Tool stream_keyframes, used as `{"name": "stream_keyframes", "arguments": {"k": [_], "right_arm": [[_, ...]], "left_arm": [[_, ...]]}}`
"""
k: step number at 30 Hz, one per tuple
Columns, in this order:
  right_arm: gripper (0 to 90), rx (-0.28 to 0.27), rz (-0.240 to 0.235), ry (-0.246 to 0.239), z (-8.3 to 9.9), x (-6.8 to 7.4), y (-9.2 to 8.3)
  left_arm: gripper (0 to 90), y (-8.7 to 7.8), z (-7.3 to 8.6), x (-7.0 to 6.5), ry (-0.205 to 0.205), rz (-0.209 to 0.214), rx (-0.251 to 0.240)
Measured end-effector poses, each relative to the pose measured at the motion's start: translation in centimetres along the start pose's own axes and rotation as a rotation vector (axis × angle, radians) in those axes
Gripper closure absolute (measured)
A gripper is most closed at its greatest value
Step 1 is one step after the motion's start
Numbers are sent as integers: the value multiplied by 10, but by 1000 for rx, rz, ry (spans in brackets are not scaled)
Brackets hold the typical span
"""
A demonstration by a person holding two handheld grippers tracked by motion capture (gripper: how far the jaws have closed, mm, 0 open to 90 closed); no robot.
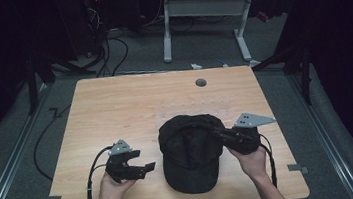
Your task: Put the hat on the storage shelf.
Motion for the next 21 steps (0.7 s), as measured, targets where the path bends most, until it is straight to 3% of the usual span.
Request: {"name": "stream_keyframes", "arguments": {"k": [9,21], "right_arm": [[857,-13,-27,-29,-9,8,5],[857,-39,-76,-48,-15,15,8]], "left_arm": [[203,9,-8,-18,36,79,26],[233,15,-13,-28,32,164,44]]}}
Point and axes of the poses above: each handheld gripper's, and its own axes: y roughly forward along the jaws, z roughly out of its underside, x roughly to its left, the point moved 10 cm from there along y, roughly forward along the jaws, and after that the axes turned 3 degrees about y, right-handed, at the moved point
